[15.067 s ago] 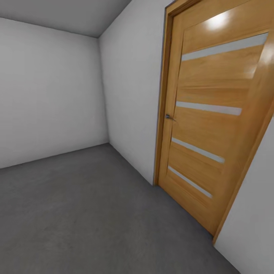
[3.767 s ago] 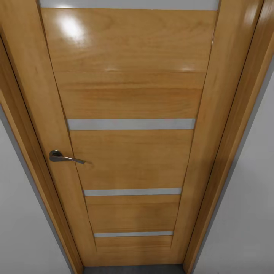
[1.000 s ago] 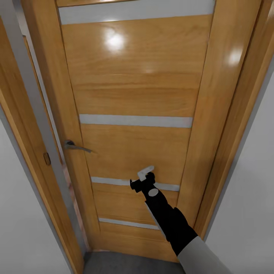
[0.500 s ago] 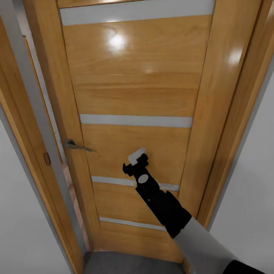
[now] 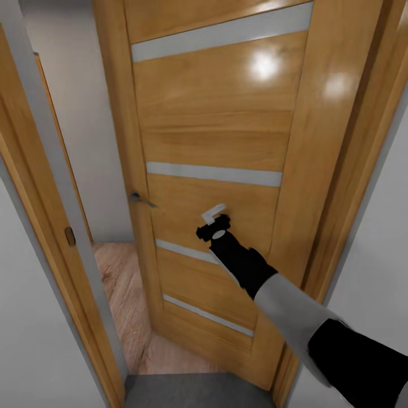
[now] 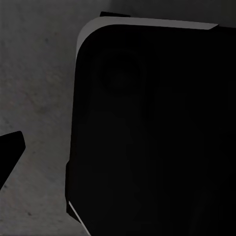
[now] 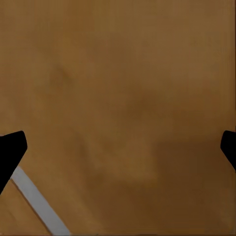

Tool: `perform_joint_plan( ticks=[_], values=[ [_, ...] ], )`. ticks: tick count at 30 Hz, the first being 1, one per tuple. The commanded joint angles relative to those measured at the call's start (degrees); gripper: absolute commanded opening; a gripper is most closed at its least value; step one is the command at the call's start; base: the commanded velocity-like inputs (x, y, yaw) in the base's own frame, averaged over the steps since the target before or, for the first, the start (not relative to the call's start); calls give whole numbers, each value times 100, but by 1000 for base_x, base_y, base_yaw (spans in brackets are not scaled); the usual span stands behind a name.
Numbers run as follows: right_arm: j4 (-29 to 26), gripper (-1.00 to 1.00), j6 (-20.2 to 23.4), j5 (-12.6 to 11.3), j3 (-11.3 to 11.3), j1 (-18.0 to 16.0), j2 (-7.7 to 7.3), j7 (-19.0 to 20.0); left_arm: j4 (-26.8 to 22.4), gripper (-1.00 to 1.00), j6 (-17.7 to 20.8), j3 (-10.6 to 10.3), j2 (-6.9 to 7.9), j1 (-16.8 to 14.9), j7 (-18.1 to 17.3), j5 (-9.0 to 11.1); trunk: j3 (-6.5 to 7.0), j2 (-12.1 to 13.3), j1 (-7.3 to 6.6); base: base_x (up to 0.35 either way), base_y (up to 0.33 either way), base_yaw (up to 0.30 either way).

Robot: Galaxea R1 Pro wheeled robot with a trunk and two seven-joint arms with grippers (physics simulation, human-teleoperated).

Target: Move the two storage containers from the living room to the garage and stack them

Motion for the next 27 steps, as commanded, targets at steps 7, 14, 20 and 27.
perform_joint_plan(
  ticks=[7, 14, 20, 27],
  values=[
    [789, 100, -302, -140, -1, -317, 0, -209, -4, 100, -12, 4, -1, 1, 3, 51, -5, -2, 1, 0, 0, 0],
    [3, 100, -75, -255, -10, -328, 0, -442, -4, 100, -12, 4, 0, 1, 3, 52, -5, -2, 1, 0, 0, 0],
    [-881, 100, 483, -754, -35, -320, 0, -443, -4, 100, -12, 4, -1, 1, 3, 52, -5, -2, 1, 0, 0, 0],
    [-847, 100, 603, -824, 0, -353, 0, -402, -4, 100, -12, 4, 17, 1, -30, 54, -5, -2, 1, 0, 0, 0]
  ],
)
